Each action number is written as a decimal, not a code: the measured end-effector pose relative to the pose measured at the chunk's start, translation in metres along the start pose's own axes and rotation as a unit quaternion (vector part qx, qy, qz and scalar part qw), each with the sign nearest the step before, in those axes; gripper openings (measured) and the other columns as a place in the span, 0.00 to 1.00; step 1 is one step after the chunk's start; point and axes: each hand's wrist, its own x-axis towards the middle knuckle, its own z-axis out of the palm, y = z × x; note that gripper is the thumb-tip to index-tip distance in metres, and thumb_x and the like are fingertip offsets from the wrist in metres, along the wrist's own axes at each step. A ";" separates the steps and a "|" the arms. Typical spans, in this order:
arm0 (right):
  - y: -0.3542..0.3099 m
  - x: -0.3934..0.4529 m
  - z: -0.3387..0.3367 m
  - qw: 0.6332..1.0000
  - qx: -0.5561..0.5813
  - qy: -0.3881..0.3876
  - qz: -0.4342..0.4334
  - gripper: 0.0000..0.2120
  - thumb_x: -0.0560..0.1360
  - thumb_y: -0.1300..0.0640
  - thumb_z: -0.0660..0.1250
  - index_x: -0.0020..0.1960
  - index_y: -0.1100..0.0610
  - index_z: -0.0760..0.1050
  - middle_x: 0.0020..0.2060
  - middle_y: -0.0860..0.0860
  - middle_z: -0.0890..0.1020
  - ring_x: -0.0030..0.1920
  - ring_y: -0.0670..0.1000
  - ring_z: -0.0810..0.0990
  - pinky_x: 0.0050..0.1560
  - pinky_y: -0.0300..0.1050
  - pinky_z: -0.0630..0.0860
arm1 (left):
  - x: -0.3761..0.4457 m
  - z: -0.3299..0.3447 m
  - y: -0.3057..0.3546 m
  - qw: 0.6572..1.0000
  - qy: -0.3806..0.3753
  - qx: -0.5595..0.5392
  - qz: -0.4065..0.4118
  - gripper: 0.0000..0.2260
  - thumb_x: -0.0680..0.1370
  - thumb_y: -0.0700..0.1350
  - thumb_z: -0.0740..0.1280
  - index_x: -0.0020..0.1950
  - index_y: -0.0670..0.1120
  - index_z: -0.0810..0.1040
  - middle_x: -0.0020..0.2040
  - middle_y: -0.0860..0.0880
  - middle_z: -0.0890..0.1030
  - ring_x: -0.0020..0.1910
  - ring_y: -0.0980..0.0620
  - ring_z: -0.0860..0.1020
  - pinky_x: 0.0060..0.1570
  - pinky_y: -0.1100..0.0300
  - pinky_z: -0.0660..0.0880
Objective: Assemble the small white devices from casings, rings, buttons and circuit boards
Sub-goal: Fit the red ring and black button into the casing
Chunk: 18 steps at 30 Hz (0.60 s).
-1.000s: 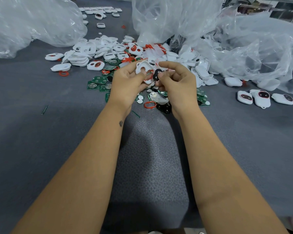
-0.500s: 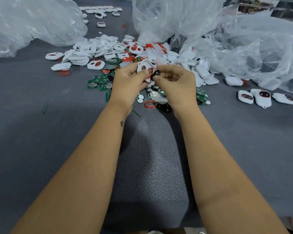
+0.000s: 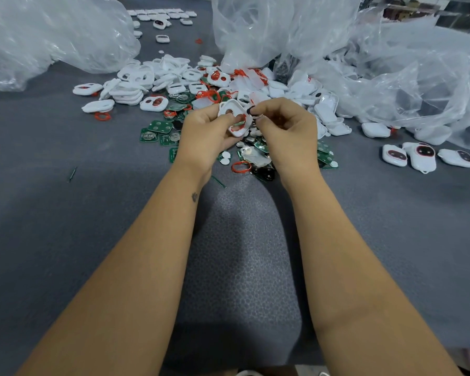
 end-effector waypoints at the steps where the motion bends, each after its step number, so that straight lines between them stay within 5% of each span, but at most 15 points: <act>1: -0.001 0.000 0.000 1.000 0.015 -0.003 0.008 0.13 0.71 0.70 0.64 0.39 0.53 0.80 0.36 0.48 0.81 0.36 0.44 0.75 0.41 0.36 0.73 | 0.000 0.000 0.000 1.000 0.003 0.000 -0.002 0.13 0.79 0.33 0.62 0.44 0.46 0.82 0.41 0.50 0.86 0.48 0.51 0.84 0.46 0.60 0.81; 8: -0.002 -0.001 0.002 0.999 -0.026 -0.036 0.006 0.12 0.72 0.70 0.69 0.44 0.54 0.71 0.36 0.51 0.76 0.36 0.46 0.73 0.39 0.35 0.72 | 0.001 -0.002 -0.003 0.999 0.002 0.030 0.015 0.12 0.80 0.34 0.62 0.47 0.46 0.83 0.41 0.52 0.86 0.45 0.54 0.84 0.47 0.61 0.80; 18: 0.002 -0.002 0.003 0.987 -0.154 -0.036 -0.037 0.07 0.72 0.68 0.68 0.45 0.59 0.82 0.43 0.51 0.82 0.43 0.46 0.80 0.47 0.35 0.75 | -0.003 0.001 0.002 0.999 -0.008 0.029 -0.017 0.09 0.79 0.36 0.63 0.43 0.42 0.80 0.39 0.46 0.82 0.43 0.50 0.83 0.48 0.56 0.81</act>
